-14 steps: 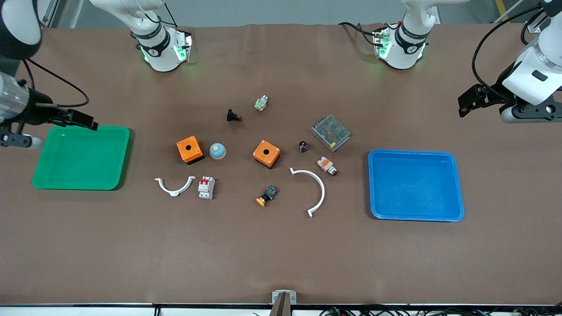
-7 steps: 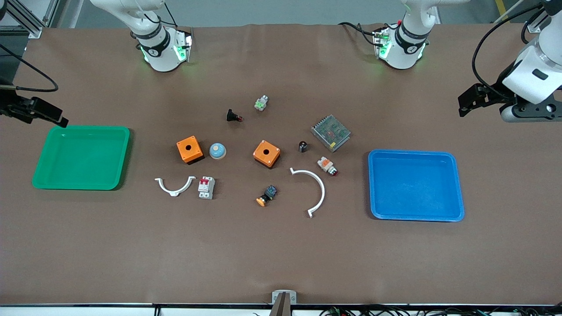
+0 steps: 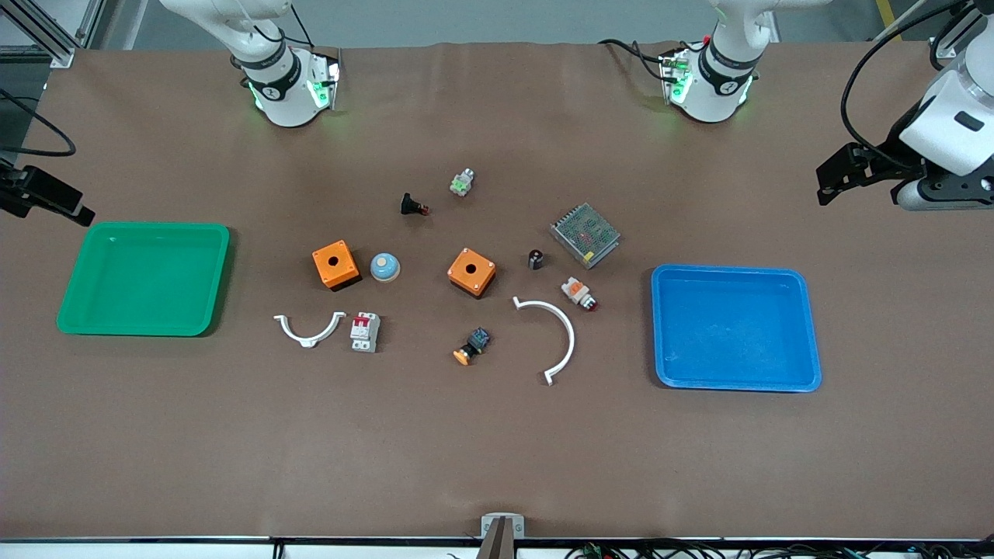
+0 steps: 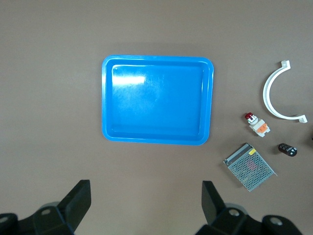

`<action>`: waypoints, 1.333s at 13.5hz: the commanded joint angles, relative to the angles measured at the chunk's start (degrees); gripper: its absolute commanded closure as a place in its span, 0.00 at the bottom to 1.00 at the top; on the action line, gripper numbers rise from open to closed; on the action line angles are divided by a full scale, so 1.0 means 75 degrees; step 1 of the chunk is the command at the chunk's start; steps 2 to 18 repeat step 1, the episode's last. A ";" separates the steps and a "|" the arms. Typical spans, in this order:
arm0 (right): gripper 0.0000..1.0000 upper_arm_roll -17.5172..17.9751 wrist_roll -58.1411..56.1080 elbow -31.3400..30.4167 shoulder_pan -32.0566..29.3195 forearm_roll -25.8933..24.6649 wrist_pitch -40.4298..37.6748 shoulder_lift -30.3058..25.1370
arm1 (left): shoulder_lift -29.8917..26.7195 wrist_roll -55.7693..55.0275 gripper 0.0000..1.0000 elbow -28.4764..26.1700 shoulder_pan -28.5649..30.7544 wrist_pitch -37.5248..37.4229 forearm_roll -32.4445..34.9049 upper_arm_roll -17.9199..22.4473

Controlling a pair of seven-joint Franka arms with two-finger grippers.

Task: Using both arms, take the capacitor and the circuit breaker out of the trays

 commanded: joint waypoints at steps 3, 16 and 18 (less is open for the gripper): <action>0.00 0.0131 -0.0045 0.0248 -0.0150 -0.0118 0.0019 0.0155 | -0.0048 0.0103 0.00 0.0056 0.0021 -0.0112 -0.0134 0.0029; 0.00 0.0131 -0.0045 0.0248 -0.0150 -0.0118 0.0019 0.0155 | -0.0048 0.0103 0.00 0.0056 0.0021 -0.0112 -0.0134 0.0029; 0.00 0.0131 -0.0045 0.0248 -0.0150 -0.0118 0.0019 0.0155 | -0.0048 0.0103 0.00 0.0056 0.0021 -0.0112 -0.0134 0.0029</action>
